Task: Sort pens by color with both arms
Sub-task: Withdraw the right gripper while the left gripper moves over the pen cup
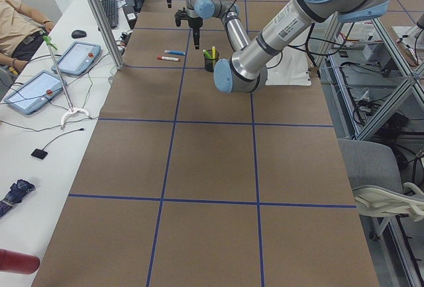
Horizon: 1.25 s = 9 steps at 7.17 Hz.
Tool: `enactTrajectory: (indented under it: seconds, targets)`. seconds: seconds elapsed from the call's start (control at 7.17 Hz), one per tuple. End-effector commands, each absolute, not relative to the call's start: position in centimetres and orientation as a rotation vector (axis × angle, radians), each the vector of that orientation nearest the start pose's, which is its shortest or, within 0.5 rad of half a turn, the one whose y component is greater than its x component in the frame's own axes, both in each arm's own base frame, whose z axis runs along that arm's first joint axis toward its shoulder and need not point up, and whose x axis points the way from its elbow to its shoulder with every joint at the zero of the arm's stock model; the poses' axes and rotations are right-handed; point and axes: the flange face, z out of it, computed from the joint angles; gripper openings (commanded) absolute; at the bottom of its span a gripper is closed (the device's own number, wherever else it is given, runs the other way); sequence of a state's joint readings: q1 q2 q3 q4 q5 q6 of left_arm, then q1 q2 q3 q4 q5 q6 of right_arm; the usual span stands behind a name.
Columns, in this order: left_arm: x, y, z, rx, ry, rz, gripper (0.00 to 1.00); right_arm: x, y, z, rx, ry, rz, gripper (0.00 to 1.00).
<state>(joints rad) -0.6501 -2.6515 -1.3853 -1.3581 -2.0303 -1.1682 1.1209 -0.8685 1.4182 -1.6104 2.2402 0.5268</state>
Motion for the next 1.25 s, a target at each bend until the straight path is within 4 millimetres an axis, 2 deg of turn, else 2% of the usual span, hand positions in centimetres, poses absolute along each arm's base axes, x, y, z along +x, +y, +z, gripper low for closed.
enactTrajectory:
  seconds: [0.0,0.28,0.56,0.84,1.12]
  targets:
    - [56.7,-54.0,6.6,-0.073,0.763,-0.039,0.99,-22.6,-69.6,32.1,0.126,-0.819,-0.114,0.99]
    - [58.6,-55.3,6.6,-0.111,0.702,0.064,0.99,-22.4,-69.5,32.2,0.128,-0.818,-0.118,0.99]
    - [60.3,-56.5,7.9,-0.129,0.654,0.124,0.99,-22.4,-69.5,32.6,0.124,-0.816,-0.116,0.99]
    - [60.8,-56.4,7.6,-0.208,0.681,0.209,0.99,-21.6,-69.2,32.9,0.128,-0.816,-0.108,0.99]
    - [60.7,-56.1,6.8,-0.248,0.711,0.224,0.98,-21.4,-68.8,33.2,0.129,-0.816,-0.108,0.99]
